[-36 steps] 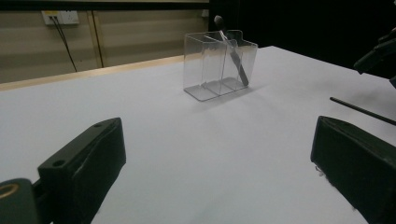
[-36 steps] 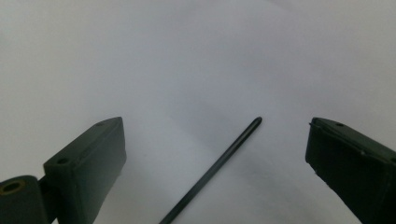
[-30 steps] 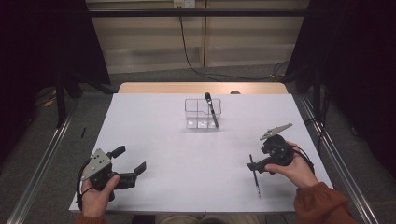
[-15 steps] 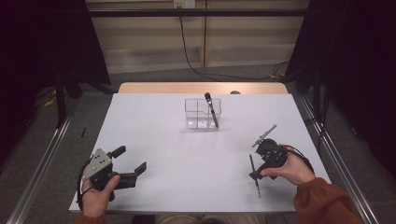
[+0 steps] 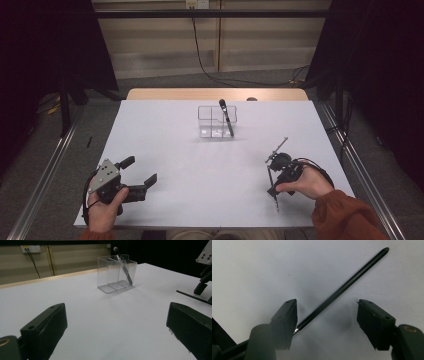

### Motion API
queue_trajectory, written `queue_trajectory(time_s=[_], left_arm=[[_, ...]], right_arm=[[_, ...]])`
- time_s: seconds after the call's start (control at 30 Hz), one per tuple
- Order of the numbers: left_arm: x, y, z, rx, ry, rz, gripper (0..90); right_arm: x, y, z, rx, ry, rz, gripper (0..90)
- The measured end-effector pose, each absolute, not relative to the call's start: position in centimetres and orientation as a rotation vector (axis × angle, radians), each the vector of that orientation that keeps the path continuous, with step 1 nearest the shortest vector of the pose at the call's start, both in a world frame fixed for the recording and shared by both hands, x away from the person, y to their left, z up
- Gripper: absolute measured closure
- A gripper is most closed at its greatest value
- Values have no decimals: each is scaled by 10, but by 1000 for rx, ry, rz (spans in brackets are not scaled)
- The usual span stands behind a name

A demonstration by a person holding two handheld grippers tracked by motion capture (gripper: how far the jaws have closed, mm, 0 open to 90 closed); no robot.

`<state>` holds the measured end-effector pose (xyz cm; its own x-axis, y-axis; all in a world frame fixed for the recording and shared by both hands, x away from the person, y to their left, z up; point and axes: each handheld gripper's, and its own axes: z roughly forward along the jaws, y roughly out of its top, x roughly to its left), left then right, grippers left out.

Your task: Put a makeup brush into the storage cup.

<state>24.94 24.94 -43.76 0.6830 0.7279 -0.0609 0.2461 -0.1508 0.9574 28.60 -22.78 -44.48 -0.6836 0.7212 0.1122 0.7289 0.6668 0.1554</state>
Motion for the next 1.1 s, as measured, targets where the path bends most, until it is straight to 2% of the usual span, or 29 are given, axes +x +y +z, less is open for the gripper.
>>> queue_trajectory(time_s=[0.6,0.73,0.87,1.1], left_arm=[[249,249,-437,1726,774,504,33],[249,248,-438,1729,774,505,35],[249,248,-437,1731,771,504,35],[249,248,-438,1732,773,503,35]], right_arm=[[287,-212,-449,-1197,-2894,-116,440],[289,-213,-448,-1208,-2888,-105,506],[290,-214,-446,-1196,-2892,-87,658],[291,-215,-446,-1200,-2882,-93,738]])
